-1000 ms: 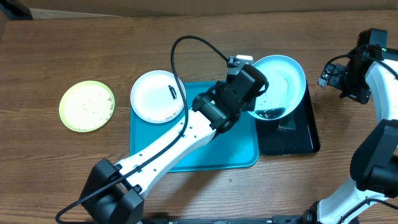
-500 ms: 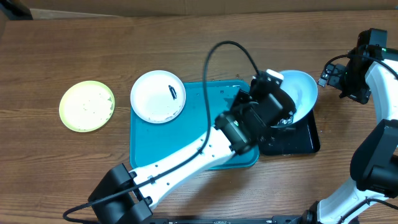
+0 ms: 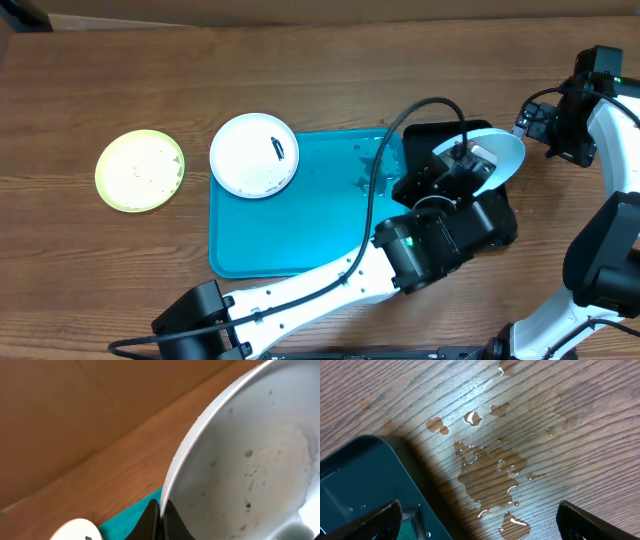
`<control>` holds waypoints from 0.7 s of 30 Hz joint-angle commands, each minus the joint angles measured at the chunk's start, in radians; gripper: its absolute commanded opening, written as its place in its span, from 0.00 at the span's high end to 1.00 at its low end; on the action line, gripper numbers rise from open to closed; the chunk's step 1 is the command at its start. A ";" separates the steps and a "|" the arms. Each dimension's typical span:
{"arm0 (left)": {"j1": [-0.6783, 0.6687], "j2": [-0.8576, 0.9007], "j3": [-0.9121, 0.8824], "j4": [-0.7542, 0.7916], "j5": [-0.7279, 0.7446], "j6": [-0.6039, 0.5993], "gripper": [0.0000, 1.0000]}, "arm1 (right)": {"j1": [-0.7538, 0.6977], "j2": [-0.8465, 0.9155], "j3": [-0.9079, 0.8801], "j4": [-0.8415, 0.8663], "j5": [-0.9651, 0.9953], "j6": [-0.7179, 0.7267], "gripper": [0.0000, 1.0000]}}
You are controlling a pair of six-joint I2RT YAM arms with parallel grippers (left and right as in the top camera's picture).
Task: Clean dirty plates on tray and stack at the side
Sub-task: 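Hold the plate tilted over the black tray with left gripper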
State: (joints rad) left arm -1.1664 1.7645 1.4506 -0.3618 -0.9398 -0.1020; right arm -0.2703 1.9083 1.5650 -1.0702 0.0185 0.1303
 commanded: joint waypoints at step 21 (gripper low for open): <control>0.013 0.006 0.024 0.001 -0.150 0.019 0.96 | -0.001 -0.019 0.007 0.004 0.006 0.008 0.00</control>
State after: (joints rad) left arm -1.1721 1.7657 1.4506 -0.3767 -1.0103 -0.0528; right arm -0.2703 1.9083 1.5650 -1.0702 0.0185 0.1307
